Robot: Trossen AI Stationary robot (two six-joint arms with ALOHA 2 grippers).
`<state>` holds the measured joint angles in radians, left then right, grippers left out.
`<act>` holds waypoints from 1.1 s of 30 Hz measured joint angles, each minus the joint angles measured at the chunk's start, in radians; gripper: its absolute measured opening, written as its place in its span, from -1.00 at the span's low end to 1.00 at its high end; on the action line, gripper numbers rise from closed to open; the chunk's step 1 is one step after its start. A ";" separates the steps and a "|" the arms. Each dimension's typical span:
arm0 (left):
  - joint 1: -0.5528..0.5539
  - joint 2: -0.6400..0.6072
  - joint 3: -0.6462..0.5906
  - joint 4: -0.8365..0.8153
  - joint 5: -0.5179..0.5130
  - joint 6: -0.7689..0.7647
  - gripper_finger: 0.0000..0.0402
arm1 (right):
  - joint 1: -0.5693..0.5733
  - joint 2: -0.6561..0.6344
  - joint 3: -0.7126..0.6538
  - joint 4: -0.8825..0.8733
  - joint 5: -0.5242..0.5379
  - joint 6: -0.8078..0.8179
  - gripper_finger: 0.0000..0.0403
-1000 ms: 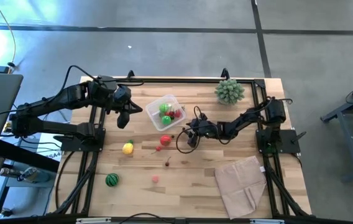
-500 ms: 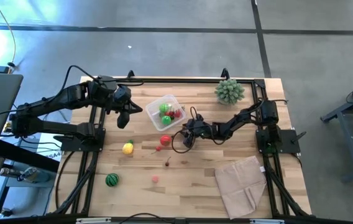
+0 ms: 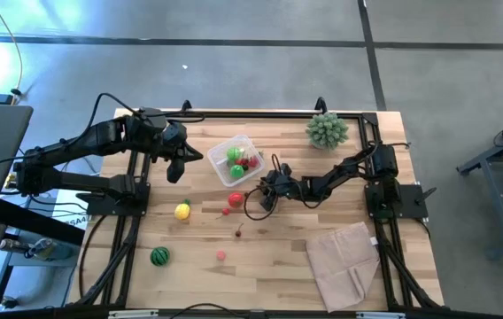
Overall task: Pick and placing Produce into tupperware
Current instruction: Put the right blueberry into the transparent bin
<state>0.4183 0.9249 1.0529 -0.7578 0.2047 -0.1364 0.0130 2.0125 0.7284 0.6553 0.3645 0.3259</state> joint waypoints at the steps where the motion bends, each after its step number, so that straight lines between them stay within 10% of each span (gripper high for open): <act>1: 0.000 0.000 0.000 0.000 0.000 0.000 -1.00 | 0.004 0.000 0.000 -0.009 0.005 0.013 -0.28; 20: 0.000 0.000 0.000 0.000 0.000 0.000 -1.00 | 0.022 -0.004 -0.001 -0.048 0.026 0.129 -0.30; 33: 0.000 0.000 0.000 0.000 0.000 0.000 -1.00 | 0.022 -0.006 -0.004 -0.057 0.035 0.155 -0.68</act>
<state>0.4183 0.9249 1.0527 -0.7578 0.2047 -0.1364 0.0345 2.0060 0.7240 0.5987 0.3992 0.4807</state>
